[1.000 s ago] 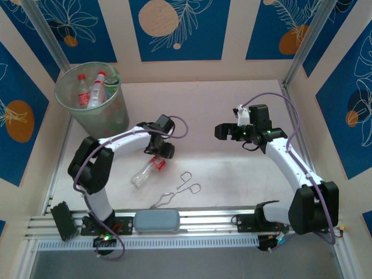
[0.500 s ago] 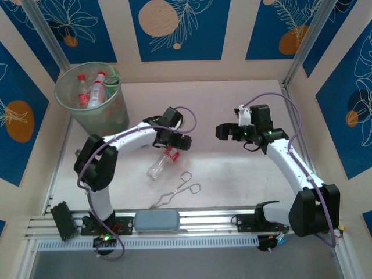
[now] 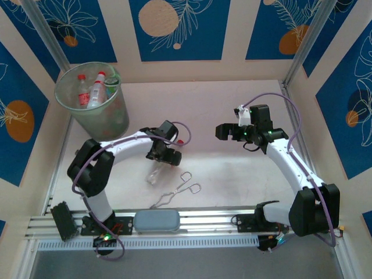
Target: Put the plastic bottles in the bin
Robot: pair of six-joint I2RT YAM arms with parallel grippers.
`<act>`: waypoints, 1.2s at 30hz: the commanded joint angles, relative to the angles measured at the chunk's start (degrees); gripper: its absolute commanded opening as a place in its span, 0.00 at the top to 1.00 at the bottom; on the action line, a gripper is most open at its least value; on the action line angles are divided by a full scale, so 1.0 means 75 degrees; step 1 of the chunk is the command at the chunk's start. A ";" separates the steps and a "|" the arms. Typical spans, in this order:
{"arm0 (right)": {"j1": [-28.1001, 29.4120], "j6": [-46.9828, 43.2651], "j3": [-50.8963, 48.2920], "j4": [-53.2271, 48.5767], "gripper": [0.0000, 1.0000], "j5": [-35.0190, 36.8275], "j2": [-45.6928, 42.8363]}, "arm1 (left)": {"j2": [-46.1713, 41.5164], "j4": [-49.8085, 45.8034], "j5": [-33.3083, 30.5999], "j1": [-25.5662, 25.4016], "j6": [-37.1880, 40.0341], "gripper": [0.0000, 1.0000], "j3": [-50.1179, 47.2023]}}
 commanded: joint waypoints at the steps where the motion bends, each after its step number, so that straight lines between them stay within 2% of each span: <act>1: 0.0061 -0.0071 0.0142 -0.0166 0.01 0.0042 0.0009 | 0.0047 -0.0046 -0.0097 -0.0105 -0.0071 0.20 0.0029; 7: 0.0067 -0.0077 0.0179 -0.0196 0.01 0.0062 0.0014 | -0.0180 -0.0532 -0.0133 -0.0103 0.0187 0.31 0.0672; 11: 0.0110 -0.0084 0.0285 -0.0223 0.01 0.0068 0.0086 | -0.0577 -0.1007 -0.0135 -0.0106 0.0522 0.35 0.1548; 16: 0.0177 -0.0098 0.0416 -0.0251 0.01 0.0125 0.0139 | -0.0867 -0.1877 -0.0376 -0.0013 0.1220 0.38 0.3261; 20: 0.0225 -0.0108 0.0476 -0.0294 0.01 0.0245 0.0157 | -0.0806 -0.2588 -0.0436 0.0438 0.1800 0.41 0.5224; 22: 0.0225 -0.0072 0.0454 -0.0245 0.01 0.0272 0.0155 | -0.0697 -0.2768 -0.0540 0.0759 0.2080 0.49 0.6176; 26: 0.0241 -0.0010 0.0407 -0.0101 0.01 0.0180 0.0177 | -0.0369 -0.2788 -0.0010 0.2041 0.2177 0.63 0.7854; 29: 0.0272 0.0028 0.0365 -0.0039 0.01 0.0163 0.0153 | -0.0215 -0.2627 -0.0283 0.2963 0.2101 0.74 0.8555; 32: 0.0240 -0.0053 0.0335 -0.0050 0.01 0.0230 0.0103 | -0.0362 -0.2044 -0.0593 0.3864 0.1865 0.89 0.8547; 36: 0.0103 -0.0127 0.0324 -0.0098 0.01 0.0200 0.0039 | -0.1125 -0.0228 -0.1480 0.4744 0.1792 0.98 0.7247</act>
